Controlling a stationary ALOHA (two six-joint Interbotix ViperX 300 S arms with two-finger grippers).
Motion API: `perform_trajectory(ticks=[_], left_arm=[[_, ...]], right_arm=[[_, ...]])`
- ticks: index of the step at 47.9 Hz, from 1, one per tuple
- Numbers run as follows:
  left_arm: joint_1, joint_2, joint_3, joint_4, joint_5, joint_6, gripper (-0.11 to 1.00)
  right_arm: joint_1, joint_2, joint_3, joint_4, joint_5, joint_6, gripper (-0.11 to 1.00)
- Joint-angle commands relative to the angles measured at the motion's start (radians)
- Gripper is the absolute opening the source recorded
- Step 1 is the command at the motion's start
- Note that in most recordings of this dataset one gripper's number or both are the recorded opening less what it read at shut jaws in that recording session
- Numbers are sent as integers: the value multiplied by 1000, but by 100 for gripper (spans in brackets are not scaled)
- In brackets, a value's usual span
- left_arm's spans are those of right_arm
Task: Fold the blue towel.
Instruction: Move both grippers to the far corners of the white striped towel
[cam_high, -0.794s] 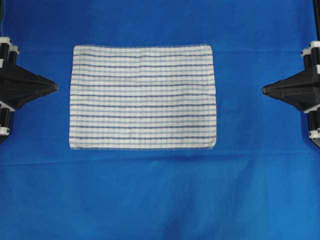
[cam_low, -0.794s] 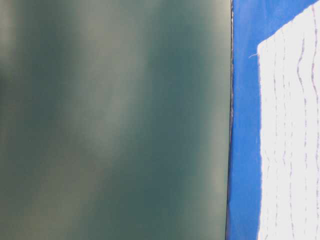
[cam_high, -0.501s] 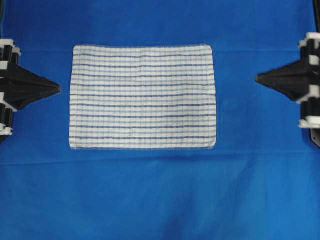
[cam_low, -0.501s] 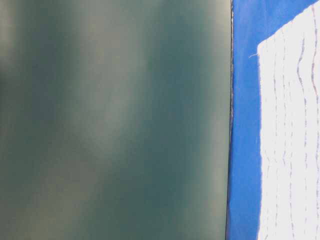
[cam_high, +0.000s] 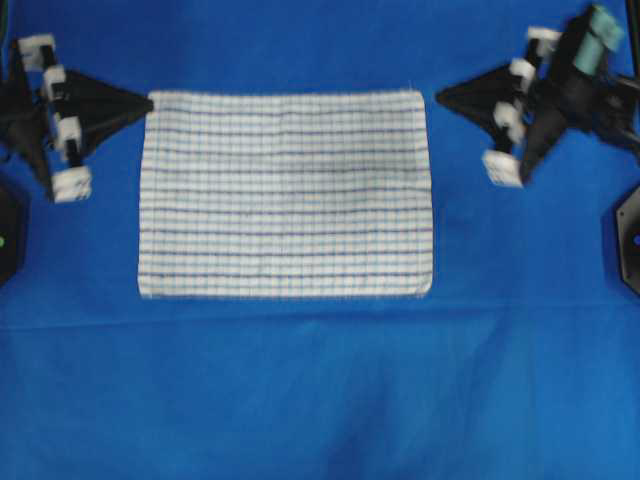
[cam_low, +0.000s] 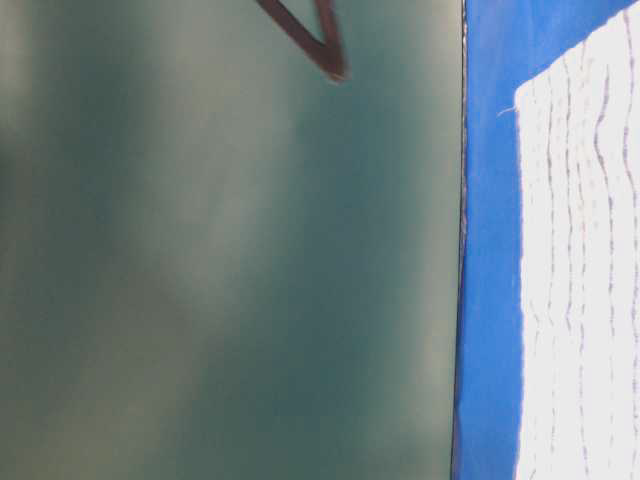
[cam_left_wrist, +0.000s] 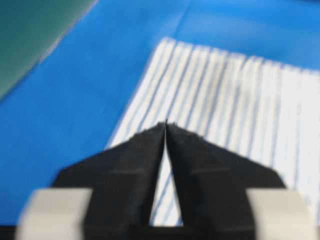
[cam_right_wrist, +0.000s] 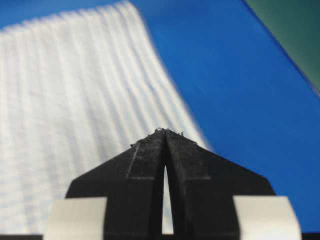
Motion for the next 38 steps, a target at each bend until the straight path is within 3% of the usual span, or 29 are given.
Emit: perform_trajectory(ticks=[1, 9, 13, 25, 38], left_arm=[[51, 74, -14, -2, -12, 0, 18], [138, 221, -8, -2, -58, -2, 67], [169, 296, -9, -2, -84, -2, 85], [253, 529, -23, -2, -161, -2, 81], [307, 660, -52, -2, -187, 0, 81]], right_arm=[[-38, 72, -48, 2, 0, 0, 6], [-103, 218, -100, 0, 2, -5, 54], [-118, 265, -118, -2, 0, -11, 61], [-143, 385, -147, -2, -15, -12, 57], [-150, 509, -176, -2, -55, -12, 56]])
